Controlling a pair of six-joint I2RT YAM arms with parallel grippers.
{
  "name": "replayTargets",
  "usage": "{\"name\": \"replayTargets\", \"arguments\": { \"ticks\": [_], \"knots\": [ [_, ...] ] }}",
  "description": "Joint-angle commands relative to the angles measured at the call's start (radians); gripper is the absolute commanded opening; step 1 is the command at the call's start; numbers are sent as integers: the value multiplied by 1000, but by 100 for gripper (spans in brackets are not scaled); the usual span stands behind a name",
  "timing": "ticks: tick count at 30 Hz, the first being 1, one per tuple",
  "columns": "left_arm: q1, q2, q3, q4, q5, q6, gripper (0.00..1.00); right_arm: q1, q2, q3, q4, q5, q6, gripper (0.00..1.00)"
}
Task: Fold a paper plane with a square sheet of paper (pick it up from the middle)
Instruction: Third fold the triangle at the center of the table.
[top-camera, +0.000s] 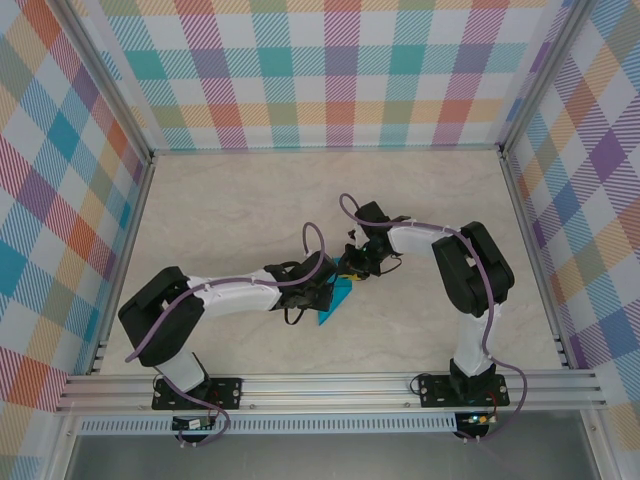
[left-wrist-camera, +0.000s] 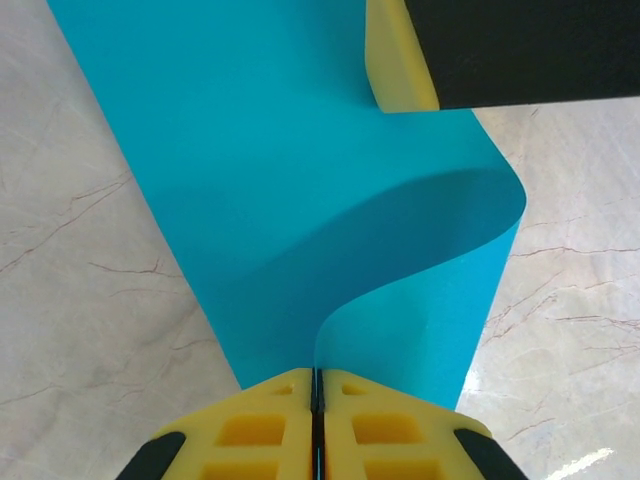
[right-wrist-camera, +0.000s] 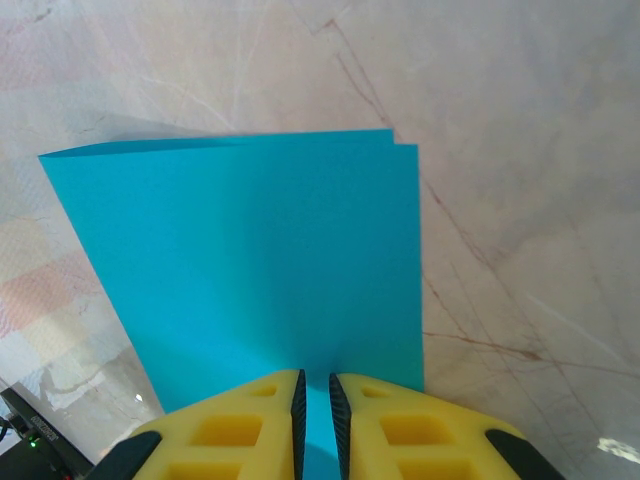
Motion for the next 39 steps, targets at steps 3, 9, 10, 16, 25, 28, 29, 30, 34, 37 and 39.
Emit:
{"name": "replayTargets", "arguments": {
  "ticks": [3, 9, 10, 16, 25, 28, 29, 30, 34, 37, 39],
  "knots": [
    [14, 36, 21, -48, -18, 0, 9, 10, 55, -18, -42, 70, -1, 19],
    [14, 43, 10, -39, -26, -17, 9, 10, 56, -18, -43, 71, -1, 19],
    [15, 43, 11, -38, -29, -18, 9, 9, 56, -18, -43, 71, -1, 19],
    [15, 47, 20, -28, -26, 0, 9, 9, 57, -21, -43, 70, 1, 20],
    [15, 22, -10, 33, -7, 0, 10, 9, 63, -22, -41, 68, 4, 20],
    [15, 18, -8, 29, -12, 4, 10, 9, 64, -22, -41, 69, 5, 20],
    [15, 22, -7, 29, -10, 7, 10, 10, 64, -22, -40, 68, 5, 20],
    [16, 28, -7, 26, -8, 8, 10, 11, 64, -22, -41, 69, 5, 20],
    [15, 56, -12, 24, -8, -2, 10, 10, 64, -22, -40, 71, 7, 20],
    [16, 72, -19, 14, -17, -16, 10, 11, 64, -22, -41, 71, 6, 20],
    [15, 79, -22, 11, -23, -24, 10, 12, 66, -21, -43, 71, 6, 20]
  ]
}}
